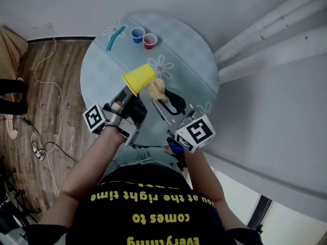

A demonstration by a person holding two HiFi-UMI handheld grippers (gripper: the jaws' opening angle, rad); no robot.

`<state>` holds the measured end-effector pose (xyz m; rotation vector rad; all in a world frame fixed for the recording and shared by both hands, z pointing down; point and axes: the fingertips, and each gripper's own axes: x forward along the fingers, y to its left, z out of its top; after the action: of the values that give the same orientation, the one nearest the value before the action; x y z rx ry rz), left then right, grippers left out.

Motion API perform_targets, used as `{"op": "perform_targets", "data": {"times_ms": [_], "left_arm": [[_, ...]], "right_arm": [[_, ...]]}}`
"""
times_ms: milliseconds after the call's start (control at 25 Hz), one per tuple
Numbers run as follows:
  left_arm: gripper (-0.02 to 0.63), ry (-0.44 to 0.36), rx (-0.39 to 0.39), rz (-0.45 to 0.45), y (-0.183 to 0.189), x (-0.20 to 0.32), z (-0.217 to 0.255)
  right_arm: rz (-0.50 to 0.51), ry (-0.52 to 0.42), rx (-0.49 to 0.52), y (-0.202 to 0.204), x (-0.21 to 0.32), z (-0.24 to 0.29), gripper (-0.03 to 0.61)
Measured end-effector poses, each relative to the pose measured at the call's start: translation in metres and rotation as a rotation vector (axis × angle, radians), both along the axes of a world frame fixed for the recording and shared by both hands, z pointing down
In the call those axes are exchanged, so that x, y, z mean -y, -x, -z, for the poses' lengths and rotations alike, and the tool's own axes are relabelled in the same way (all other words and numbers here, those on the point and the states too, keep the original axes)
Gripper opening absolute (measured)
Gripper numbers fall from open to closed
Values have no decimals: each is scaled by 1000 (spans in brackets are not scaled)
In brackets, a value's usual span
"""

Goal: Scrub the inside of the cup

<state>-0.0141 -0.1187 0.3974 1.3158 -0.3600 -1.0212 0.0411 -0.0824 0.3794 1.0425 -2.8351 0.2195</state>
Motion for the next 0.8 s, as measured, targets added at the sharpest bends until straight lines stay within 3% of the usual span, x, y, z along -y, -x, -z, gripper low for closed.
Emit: {"op": "perform_targets", "data": {"times_ms": [320,600,800], "left_arm": [[17,-7,-15,-15,-4,-2,2],[17,-23,0,-11,-2,-1,4],[17,-36,-5,-38,-5,-3,6]], "right_arm": [[-20,20,-8,-9,5,-6,136],[132,22,-27,21,-23,-13,135],[95,50,-56,10,-12,-23,137]]}}
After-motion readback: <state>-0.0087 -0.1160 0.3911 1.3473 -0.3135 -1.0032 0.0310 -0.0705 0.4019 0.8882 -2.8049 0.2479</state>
